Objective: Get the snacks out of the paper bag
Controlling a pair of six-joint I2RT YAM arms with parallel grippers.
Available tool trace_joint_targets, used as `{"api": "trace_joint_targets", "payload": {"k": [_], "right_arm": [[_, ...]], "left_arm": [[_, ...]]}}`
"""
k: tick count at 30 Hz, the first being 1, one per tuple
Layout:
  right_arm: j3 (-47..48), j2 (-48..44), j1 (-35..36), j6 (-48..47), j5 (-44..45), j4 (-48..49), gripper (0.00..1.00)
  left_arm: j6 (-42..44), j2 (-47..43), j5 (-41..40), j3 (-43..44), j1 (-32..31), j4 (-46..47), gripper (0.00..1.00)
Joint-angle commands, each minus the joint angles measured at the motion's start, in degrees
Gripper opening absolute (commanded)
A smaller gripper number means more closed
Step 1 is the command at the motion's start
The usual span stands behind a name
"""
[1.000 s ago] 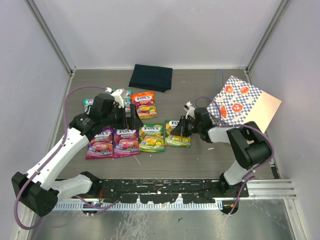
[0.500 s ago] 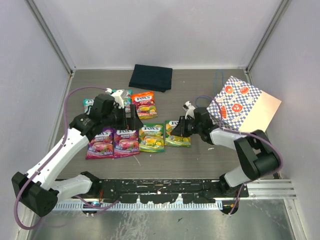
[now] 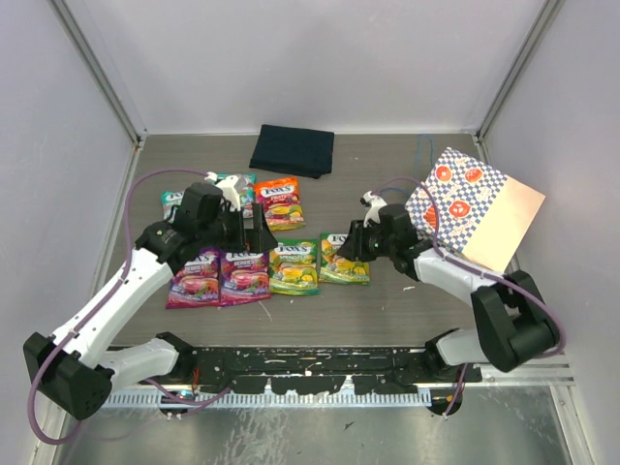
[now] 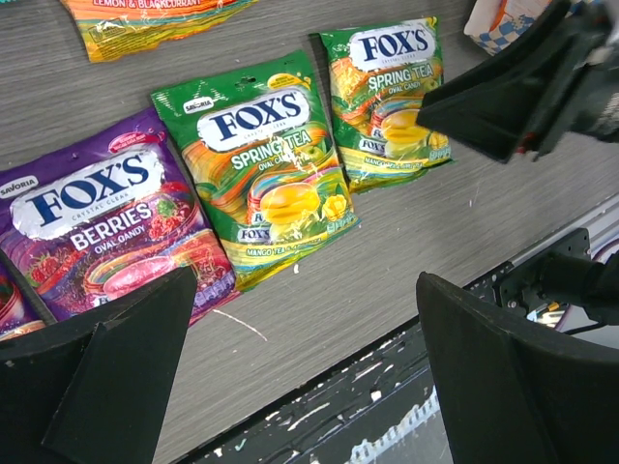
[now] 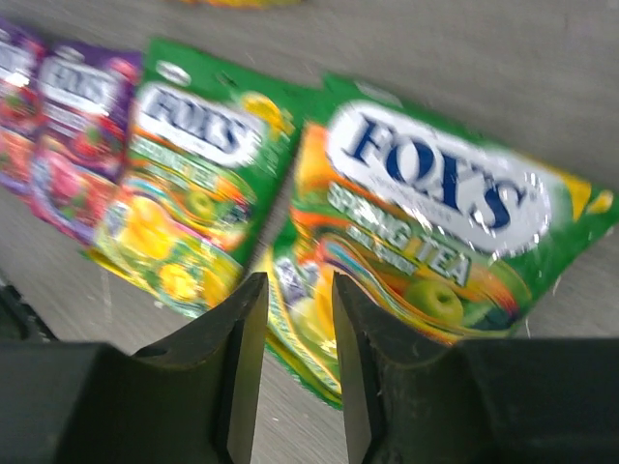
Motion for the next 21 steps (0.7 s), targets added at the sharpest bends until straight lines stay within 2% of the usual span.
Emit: {"api": "trace_joint_targets", "payload": {"k": [1, 8, 16, 20, 21], "right_arm": [[-2.8, 5.2, 1.2, -1.1, 3.0, 0.7, 0.41], [-1.5, 5.3, 6.6, -3.0, 11.6, -6.2, 0.47], [2.7, 0.2, 12.5, -6.0, 21.5, -15.6, 0.53], [5.5, -2.4, 13.5, -5.8, 27.1, -18.1, 0.63], [5.9, -2.9, 13.6, -5.6, 28.2, -18.1, 0.69]], "left_arm": [[0.2, -0.8, 0.7, -0.1, -0.1, 2.6, 0.99], [0.4, -1.1, 0.2, -0.7, -0.1, 2.5, 0.99], [0.3, -1.0, 0.4, -1.4, -0.1, 2.6, 0.99], [0.3, -1.3, 0.5, -1.7, -0.1, 2.6, 0.99], [0.3, -1.4, 0.5, -1.7, -0.1, 2.5, 0.99]]}}
